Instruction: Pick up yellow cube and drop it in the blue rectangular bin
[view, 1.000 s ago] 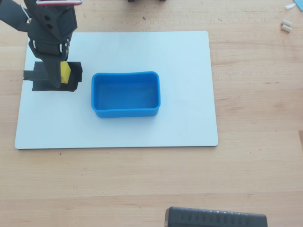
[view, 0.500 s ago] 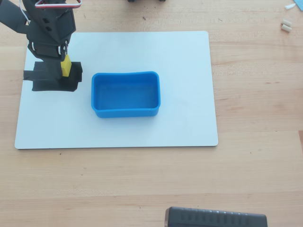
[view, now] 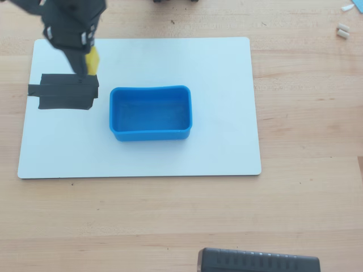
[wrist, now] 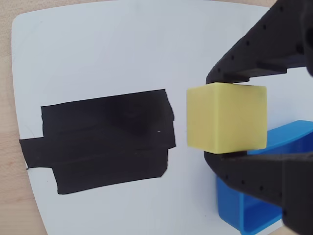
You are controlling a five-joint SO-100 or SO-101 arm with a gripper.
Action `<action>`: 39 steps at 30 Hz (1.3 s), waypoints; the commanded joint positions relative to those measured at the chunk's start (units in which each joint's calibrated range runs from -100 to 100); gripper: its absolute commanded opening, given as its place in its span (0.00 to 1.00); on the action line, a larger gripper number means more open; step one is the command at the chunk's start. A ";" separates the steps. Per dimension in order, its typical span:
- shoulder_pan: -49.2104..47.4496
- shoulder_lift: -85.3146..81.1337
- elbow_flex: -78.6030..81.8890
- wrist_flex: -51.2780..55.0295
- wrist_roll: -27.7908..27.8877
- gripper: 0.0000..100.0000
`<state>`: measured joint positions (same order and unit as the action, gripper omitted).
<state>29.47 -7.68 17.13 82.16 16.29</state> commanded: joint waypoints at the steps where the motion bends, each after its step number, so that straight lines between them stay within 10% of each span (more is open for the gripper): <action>1: -5.20 -8.81 -4.77 3.97 -2.44 0.16; 10: -20.46 -12.99 1.50 0.42 -7.52 0.16; 28: -17.80 -10.67 14.96 -16.84 -7.13 0.34; 39: -20.46 -31.94 18.77 -5.44 -7.52 0.18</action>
<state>10.01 -31.03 35.07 73.32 8.91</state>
